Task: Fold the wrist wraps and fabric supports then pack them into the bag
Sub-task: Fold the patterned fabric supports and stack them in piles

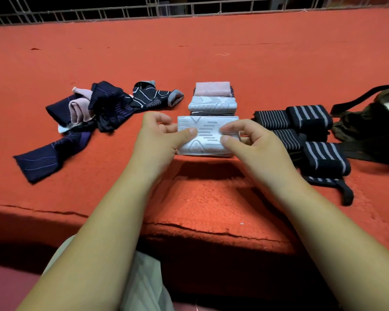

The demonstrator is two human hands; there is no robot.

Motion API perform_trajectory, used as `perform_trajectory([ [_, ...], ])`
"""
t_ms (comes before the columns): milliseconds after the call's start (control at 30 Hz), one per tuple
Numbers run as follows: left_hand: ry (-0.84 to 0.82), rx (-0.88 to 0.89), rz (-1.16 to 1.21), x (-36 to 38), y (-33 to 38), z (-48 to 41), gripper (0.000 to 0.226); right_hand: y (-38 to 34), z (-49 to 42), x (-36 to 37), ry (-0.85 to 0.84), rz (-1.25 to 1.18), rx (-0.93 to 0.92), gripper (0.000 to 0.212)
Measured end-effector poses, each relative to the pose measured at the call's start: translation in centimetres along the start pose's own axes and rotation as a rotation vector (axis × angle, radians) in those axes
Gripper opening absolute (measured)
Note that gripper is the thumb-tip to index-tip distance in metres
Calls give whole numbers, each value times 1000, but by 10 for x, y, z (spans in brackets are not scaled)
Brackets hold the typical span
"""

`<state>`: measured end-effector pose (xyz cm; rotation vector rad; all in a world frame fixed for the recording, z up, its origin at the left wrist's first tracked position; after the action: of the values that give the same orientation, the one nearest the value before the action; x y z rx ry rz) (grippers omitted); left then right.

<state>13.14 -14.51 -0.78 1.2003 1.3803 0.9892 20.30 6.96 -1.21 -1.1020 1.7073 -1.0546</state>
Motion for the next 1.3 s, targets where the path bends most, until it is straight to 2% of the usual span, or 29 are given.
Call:
perform_trajectory([
  [100, 84, 101, -90, -4, 0, -7, 46, 3, -5, 3, -50, 38, -12, 26],
  [200, 113, 167, -196, -4, 4, -15, 18, 1, -16, 6, -26, 166, -109, 33],
  [233, 111, 174, -197, -3, 5, -18, 16, 1, -19, 7, -18, 227, -141, 36],
  [333, 76, 191, -188, 3, 8, -24, 27, 7, -27, 10, -20, 332, -203, 42],
  [467, 59, 242, -256, 14, 0, -30, 25, 22, -33, 13, -12, 423, -246, 41],
  [667, 44, 230, -395, 24, -13, -37, 27, 35, -33, 17, 86, 411, -214, 32],
  [933, -16, 205, -511, 28, -25, -41, 23, 48, -33, 19, 40, 463, -170, 35],
  [1100, -29, 172, -483, 27, -25, -39, 24, 51, -33, 18, 8, 453, -148, 40],
  [1300, -6, 132, -319, 17, -21, -27, 33, 41, -21, 16, 7, 404, -152, 50],
])
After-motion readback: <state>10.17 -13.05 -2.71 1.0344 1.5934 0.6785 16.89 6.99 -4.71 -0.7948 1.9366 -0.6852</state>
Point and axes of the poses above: each hand's wrist, its own z-axis away from the middle knuckle, its own x-axis out of the palm, y = z × x, the point moved 4 cm from there along -z, towards the middle knuckle, and after that the axes turned 6 degrees about -z, right-handed, at the moved point
